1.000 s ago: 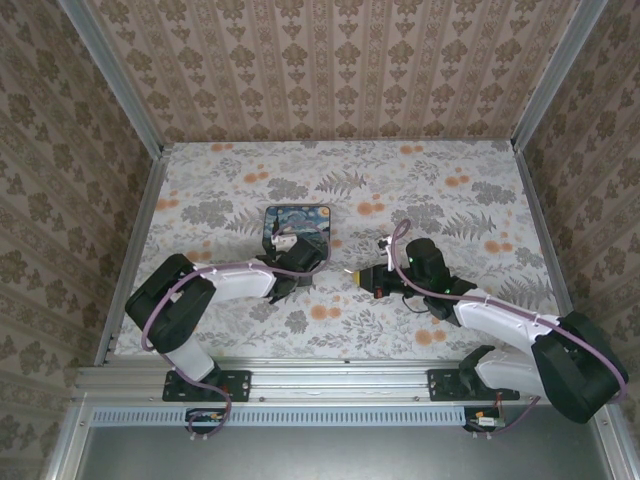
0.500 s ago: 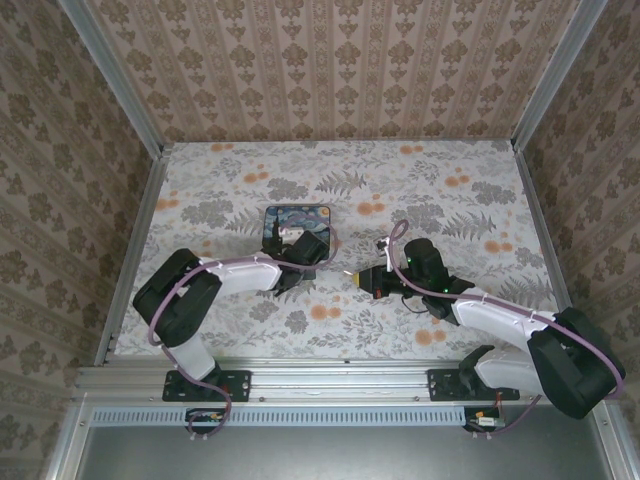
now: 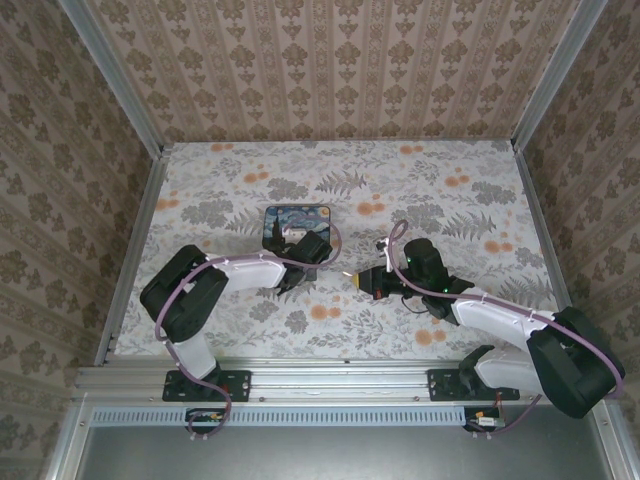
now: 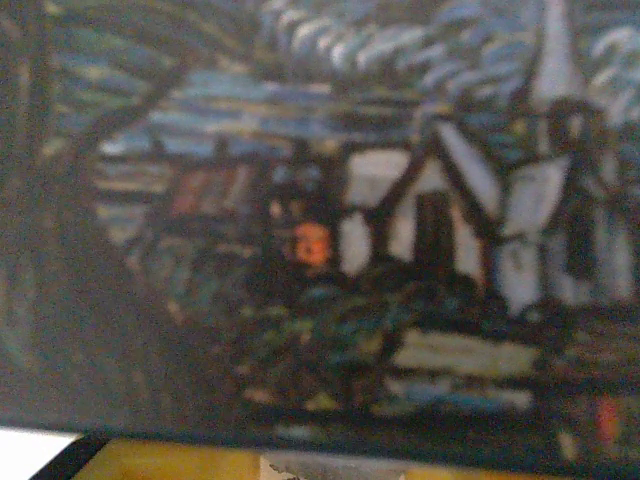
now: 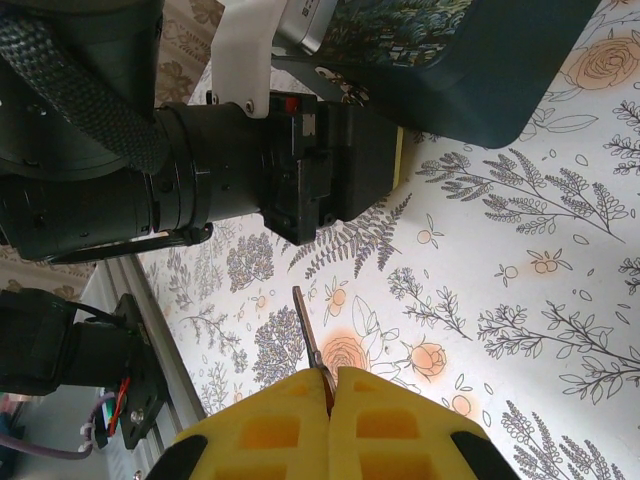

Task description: Unlock a padlock with a key

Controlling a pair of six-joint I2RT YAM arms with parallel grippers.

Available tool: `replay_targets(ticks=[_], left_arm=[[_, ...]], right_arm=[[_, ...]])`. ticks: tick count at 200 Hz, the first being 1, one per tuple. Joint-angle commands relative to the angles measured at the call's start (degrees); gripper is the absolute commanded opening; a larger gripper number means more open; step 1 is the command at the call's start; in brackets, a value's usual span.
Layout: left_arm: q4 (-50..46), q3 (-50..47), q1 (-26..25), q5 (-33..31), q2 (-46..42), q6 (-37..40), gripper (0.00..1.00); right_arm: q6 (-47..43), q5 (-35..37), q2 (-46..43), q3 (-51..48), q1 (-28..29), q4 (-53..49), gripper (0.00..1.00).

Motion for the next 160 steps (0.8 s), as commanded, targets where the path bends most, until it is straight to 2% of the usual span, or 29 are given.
replay_targets(ticks=[1,17,52,83,120,160], left_arm=[[-2.1,2.1,-0.2,-0.5,1.0,1.7,0.31],[-3.1,2.8,-0.2,2.5,0.0,2.6,0.25],[-7.0,5.8,3.0,16.1,-4.9,2.3,0.16],[-12.1,9.4,8.0,28.6,-8.6,0.4,0.15],[-12.7,11.1,13.3,46.7,-10.9,-9.4,0.14],[-13.2,13.3,13.8,53.7,-12.3,-20.2,0.13]], right_arm=[[-0.9,-0.5,-0.1,0.6,-0.2,-0.1,0.00],[-1.3,0.1,-0.1,1.2,-0.3,-2.4,0.00],[-2.4,1.0,-1.2,1.3,-0.8,-5.8,0.00],[-2.4,1.6,-3.8,0.9,-0.9,-5.7,0.00],[0.9,2.3,-4.5,2.3,0.6,-4.2,0.00],[1.4,10.8,-5.9,0.6,5.9,3.7,0.00]])
